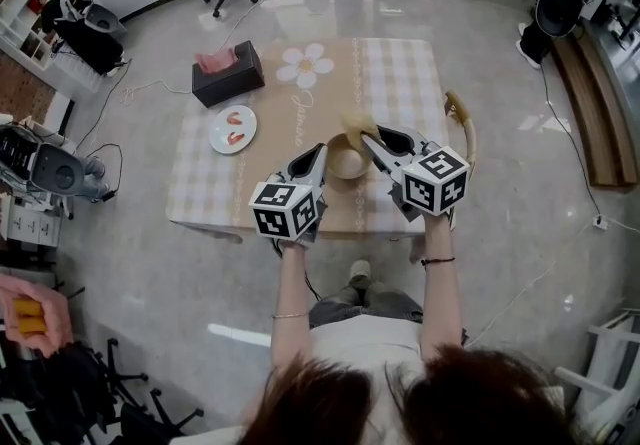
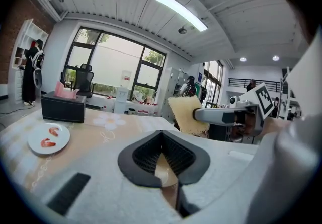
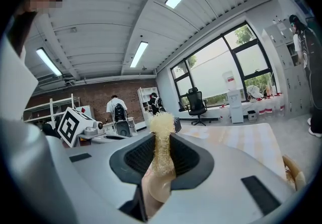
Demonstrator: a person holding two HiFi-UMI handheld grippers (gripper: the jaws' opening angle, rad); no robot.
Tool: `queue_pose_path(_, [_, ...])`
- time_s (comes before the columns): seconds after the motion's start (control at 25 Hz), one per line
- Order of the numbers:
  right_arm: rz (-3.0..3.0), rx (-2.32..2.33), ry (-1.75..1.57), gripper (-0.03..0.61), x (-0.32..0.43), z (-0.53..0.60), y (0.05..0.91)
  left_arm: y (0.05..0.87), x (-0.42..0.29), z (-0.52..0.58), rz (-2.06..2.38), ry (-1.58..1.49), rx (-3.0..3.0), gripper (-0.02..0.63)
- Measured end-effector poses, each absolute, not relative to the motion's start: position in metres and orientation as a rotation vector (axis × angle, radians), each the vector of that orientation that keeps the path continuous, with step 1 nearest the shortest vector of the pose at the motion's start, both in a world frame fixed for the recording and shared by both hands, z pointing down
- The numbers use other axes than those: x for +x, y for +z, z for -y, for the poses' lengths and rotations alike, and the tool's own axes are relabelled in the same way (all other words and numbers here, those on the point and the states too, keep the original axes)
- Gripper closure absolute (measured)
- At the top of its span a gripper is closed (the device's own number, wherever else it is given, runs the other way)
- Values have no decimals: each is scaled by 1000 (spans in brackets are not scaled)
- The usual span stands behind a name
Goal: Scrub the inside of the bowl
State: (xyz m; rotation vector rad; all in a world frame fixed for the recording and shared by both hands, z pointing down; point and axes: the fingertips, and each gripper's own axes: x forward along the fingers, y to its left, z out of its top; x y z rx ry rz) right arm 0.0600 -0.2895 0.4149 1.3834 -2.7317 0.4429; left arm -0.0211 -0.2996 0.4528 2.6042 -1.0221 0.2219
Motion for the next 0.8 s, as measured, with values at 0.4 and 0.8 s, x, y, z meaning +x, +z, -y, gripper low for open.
queue_pose_path(0.4, [2699, 1382, 516, 499, 57, 300, 434, 480, -27, 301, 956, 266, 2495, 603])
queue_pose_path(0.8, [2679, 1243, 474, 499, 58, 314, 438, 505, -20, 299, 914, 222, 2325, 603])
